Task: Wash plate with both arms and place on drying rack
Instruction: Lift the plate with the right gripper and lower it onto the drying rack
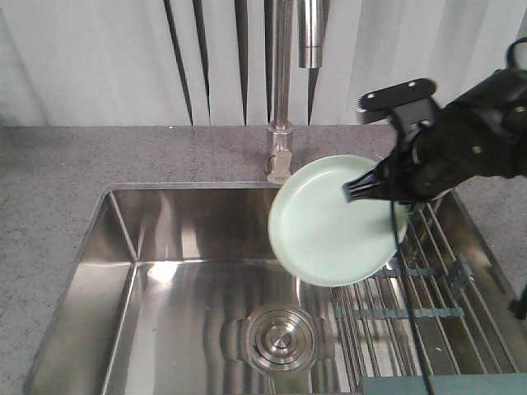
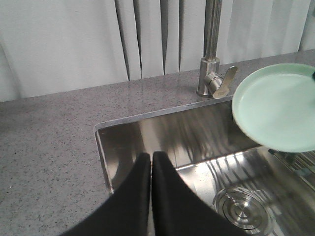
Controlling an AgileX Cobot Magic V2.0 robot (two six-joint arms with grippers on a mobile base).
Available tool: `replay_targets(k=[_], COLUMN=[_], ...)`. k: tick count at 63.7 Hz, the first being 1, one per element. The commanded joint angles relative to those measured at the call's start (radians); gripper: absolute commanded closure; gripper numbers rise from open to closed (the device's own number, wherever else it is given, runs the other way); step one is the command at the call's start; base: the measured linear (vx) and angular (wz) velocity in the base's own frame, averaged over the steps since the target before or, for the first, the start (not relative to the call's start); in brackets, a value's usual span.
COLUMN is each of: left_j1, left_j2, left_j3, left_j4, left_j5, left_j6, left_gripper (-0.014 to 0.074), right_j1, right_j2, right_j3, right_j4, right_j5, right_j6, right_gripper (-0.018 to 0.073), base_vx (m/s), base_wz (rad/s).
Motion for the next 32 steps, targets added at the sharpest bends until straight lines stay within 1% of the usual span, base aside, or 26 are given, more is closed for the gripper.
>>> replay_targets(k=[1,7,14,17,24,32], left_j1=[-0.009,-0.009,-0.009,-0.009,-0.009,-0.009], left_j2=[0.013,0.013,0.013,0.013,0.013,0.013], left_j3=[-0.021,-0.021,-0.021,-0.021,-0.021,-0.021], left_j4=[-0.025,-0.025,-0.025,-0.025,-0.025,-0.020], left_j5=[-0.057,-0.057,-0.058,-0.058,-0.058,-0.058], left_j6=[-0.008,-0.008,-0.008,-0.008,-0.008,-0.008], left_gripper=[0.0603,0.0603,0.0603,0.0603,0.0603,0.0603], right_j1=[-0.065,-0.126,-0.175,-0.183,-0.181,-0.181], right_j2=[-0.083,-0.087,-0.066,-0.057,-0.025,0.024], right_j3=[-0.036,-0.035,-0.035,-0.035,-0.035,-0.035], right_j4=[-0.135,-0.181,-0.198,-0.205,-0.250,-0.259], right_j5=[0.038,0.089,0.118,0.122,0.138,0.164], right_j6=[0.012,0.005,-0.031,-0.054,-0.065,-0.078], right_gripper=[0.0561,0.0561,0.0561,0.0561,0.0561,0.0561], base_vx=[0.00,0.00,0.00,0.00,0.00,0.00], base_wz=[0.00,0.00,0.00,0.00,0.00,0.00])
